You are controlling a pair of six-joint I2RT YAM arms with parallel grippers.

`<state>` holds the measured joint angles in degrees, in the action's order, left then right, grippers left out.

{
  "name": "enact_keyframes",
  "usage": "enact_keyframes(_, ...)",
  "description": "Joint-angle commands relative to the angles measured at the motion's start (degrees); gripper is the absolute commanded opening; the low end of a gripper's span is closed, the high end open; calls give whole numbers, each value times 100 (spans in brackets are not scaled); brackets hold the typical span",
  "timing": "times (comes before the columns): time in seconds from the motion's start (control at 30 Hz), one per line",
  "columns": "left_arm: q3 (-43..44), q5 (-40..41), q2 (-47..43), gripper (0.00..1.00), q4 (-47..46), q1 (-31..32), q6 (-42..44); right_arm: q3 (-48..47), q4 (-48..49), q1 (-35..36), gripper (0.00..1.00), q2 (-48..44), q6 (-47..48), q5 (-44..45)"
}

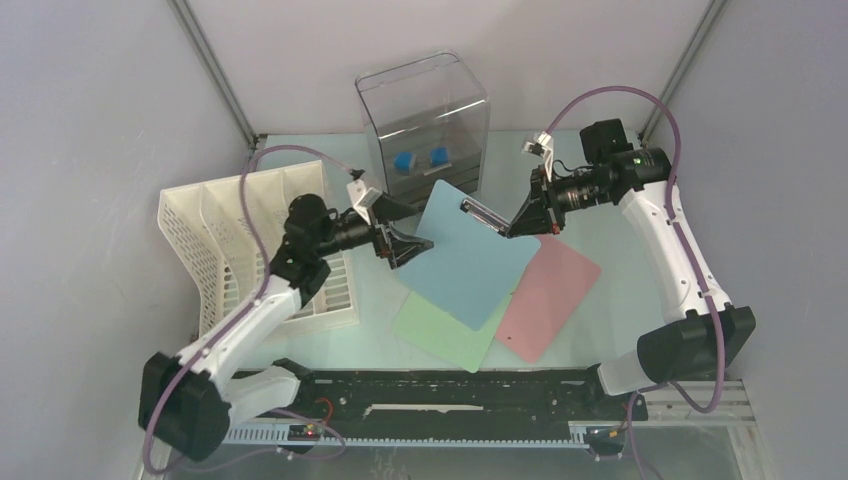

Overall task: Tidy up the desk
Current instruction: Pick up the folder from the center of the board.

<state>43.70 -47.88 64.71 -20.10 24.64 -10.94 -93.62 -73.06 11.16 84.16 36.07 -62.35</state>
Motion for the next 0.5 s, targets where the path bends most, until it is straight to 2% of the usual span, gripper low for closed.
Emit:
enact_keyframes(0.0,-117,1088,-774,100,420,-82,693,-20,-97,80,0,-208,173,-327)
enact_keyframes(0.2,-667,1128,-1134,100,-261,-91,439,-32,-197,271,0,-280,382,-401)
enact_keyframes(0.47,-1128,812,-1125,100,-1003,-91,286,-85,-405,605,0,-354,713,-419)
